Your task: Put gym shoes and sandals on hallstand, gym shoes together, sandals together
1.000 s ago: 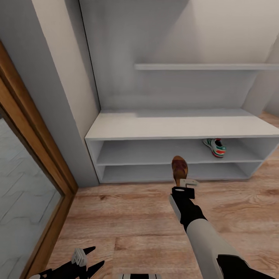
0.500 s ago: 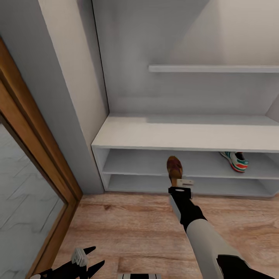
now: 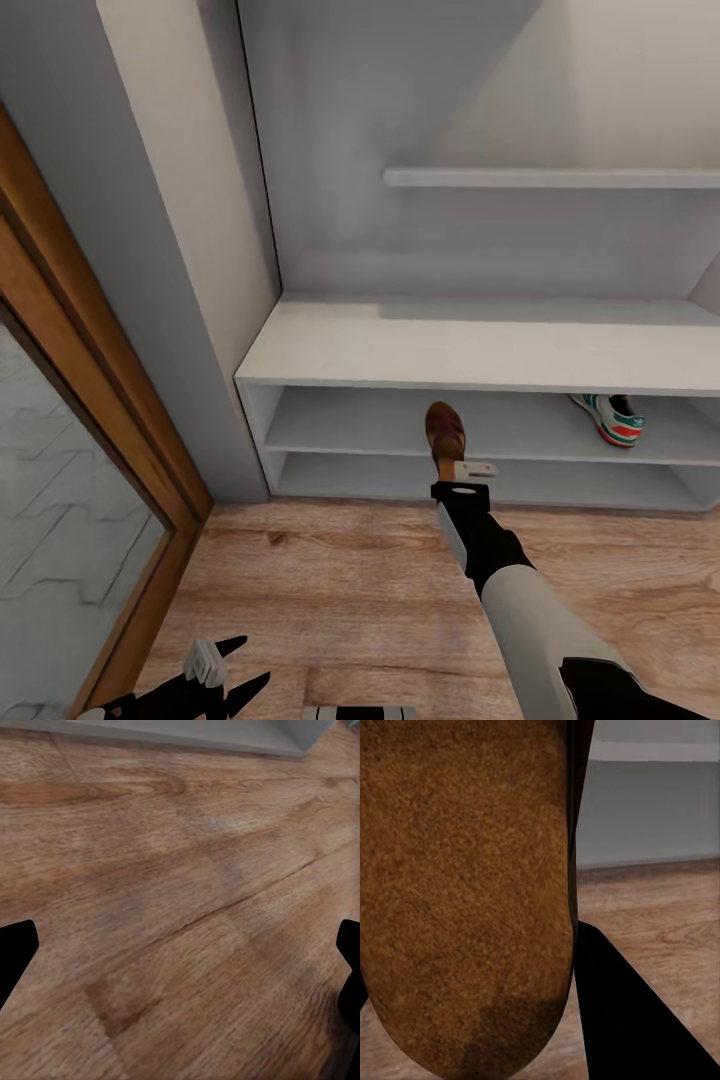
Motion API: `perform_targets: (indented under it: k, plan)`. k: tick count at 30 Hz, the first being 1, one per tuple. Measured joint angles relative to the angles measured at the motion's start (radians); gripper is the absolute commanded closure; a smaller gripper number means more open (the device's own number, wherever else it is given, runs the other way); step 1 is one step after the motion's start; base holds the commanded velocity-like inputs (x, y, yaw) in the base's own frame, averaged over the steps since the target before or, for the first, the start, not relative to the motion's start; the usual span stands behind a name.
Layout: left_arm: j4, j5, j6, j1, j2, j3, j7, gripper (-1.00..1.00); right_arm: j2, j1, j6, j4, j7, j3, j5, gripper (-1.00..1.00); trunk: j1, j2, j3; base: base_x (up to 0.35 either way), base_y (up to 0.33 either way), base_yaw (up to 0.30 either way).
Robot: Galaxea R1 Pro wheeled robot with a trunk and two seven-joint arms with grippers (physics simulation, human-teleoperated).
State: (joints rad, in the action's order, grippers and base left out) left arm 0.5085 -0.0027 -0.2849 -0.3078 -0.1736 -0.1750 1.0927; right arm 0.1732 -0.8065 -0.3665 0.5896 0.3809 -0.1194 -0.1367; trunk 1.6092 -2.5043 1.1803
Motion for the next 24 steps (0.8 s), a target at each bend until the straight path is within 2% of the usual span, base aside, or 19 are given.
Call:
perform_targets:
  k: [24]
  plan:
    - [0.0,0.0,0.0,0.0,-0.001,-0.002,-0.002,-1.0,0.0,0.0,0.001,0.008,-0.001,-0.002,0.002,1.0,0.0,0.0,0.0,0.0,0.0,0.0]
